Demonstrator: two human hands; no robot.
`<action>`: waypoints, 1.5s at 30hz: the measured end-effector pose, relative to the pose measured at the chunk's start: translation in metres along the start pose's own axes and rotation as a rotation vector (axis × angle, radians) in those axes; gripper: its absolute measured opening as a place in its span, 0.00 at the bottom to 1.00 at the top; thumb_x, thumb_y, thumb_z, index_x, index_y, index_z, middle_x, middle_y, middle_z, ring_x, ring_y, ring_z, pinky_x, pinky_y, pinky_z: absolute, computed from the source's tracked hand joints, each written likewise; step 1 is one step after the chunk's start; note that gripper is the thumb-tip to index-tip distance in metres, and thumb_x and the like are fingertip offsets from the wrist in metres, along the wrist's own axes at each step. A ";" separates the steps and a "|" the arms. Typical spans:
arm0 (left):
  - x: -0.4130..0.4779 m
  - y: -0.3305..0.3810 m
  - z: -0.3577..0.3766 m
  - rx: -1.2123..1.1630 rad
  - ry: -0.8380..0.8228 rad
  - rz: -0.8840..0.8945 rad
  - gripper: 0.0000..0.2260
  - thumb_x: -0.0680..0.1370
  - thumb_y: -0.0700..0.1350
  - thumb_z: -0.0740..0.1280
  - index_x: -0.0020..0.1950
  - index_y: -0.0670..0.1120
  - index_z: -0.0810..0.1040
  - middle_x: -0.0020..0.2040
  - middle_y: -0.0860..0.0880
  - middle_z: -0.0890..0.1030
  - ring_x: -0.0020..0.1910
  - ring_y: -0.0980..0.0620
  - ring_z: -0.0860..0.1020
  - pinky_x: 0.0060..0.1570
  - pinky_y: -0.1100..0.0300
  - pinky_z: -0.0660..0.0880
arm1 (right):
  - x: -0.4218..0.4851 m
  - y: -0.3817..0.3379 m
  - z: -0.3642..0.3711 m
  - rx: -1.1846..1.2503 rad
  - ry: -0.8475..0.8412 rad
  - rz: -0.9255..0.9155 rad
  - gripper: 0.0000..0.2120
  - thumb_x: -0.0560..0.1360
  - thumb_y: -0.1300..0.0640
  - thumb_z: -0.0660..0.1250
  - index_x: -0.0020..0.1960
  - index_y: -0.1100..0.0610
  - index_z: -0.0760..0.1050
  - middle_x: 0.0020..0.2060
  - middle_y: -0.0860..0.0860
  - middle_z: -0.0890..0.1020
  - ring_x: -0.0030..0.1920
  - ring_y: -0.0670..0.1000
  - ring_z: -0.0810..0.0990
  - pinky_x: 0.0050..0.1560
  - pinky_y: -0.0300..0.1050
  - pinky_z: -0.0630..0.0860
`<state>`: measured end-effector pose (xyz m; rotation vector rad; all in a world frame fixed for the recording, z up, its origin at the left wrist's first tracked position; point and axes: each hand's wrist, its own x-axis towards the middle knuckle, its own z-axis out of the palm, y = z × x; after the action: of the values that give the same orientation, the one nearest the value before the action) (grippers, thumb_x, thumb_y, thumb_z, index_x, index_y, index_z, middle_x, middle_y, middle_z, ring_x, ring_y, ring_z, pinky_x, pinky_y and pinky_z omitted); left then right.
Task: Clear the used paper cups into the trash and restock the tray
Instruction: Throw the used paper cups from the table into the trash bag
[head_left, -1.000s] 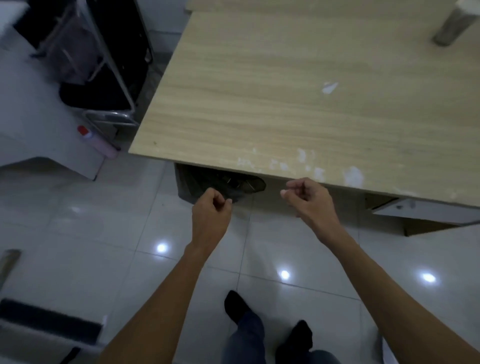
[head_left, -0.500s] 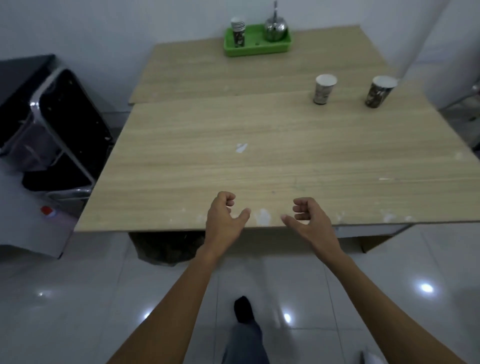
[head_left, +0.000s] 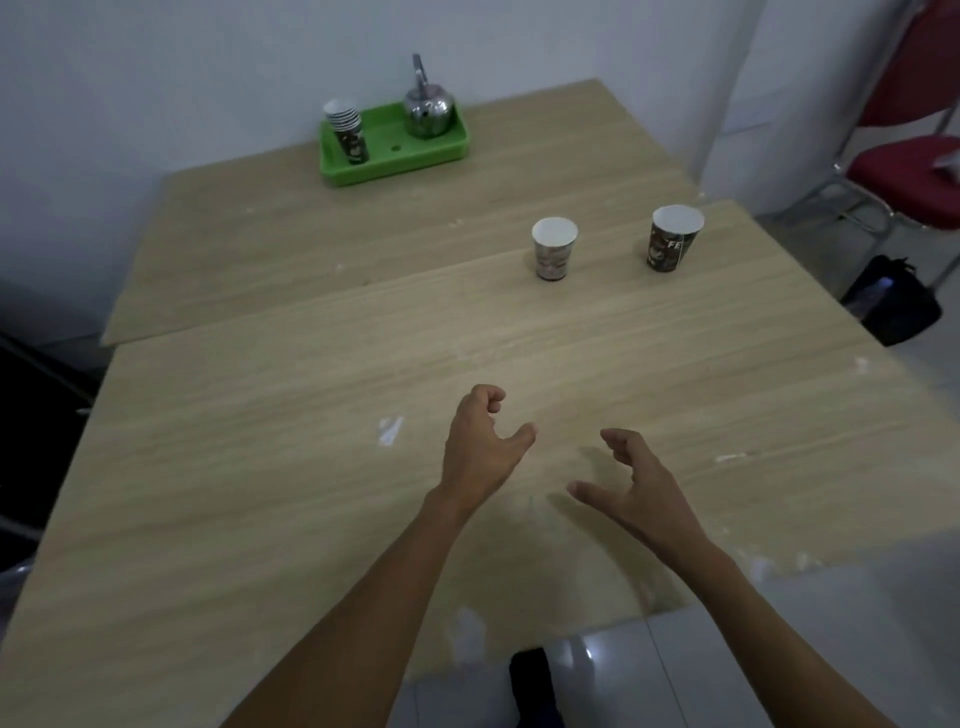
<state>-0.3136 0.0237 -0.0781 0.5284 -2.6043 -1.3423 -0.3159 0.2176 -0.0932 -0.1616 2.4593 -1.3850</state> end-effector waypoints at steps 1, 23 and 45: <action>0.009 0.003 0.001 0.007 -0.016 0.010 0.21 0.70 0.48 0.75 0.58 0.46 0.72 0.52 0.51 0.74 0.47 0.54 0.71 0.51 0.56 0.74 | 0.007 -0.002 -0.001 -0.036 0.007 -0.026 0.36 0.65 0.47 0.77 0.68 0.52 0.66 0.65 0.48 0.72 0.66 0.49 0.70 0.59 0.42 0.68; 0.274 0.051 0.119 0.109 0.218 0.074 0.39 0.64 0.50 0.78 0.70 0.43 0.64 0.66 0.46 0.67 0.66 0.48 0.67 0.55 0.61 0.65 | 0.178 0.063 -0.001 -0.699 -0.087 -0.292 0.35 0.69 0.33 0.60 0.65 0.56 0.72 0.71 0.57 0.69 0.72 0.57 0.65 0.70 0.56 0.56; 0.220 0.033 0.099 0.040 0.271 0.094 0.33 0.65 0.49 0.78 0.66 0.44 0.69 0.61 0.50 0.73 0.59 0.51 0.71 0.52 0.65 0.64 | 0.175 0.066 0.003 -0.755 -0.037 -0.324 0.33 0.71 0.34 0.57 0.65 0.56 0.71 0.71 0.59 0.67 0.73 0.59 0.63 0.72 0.57 0.50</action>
<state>-0.5545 0.0322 -0.1127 0.5444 -2.4074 -1.1066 -0.4763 0.2061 -0.1886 -0.7656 2.8817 -0.4594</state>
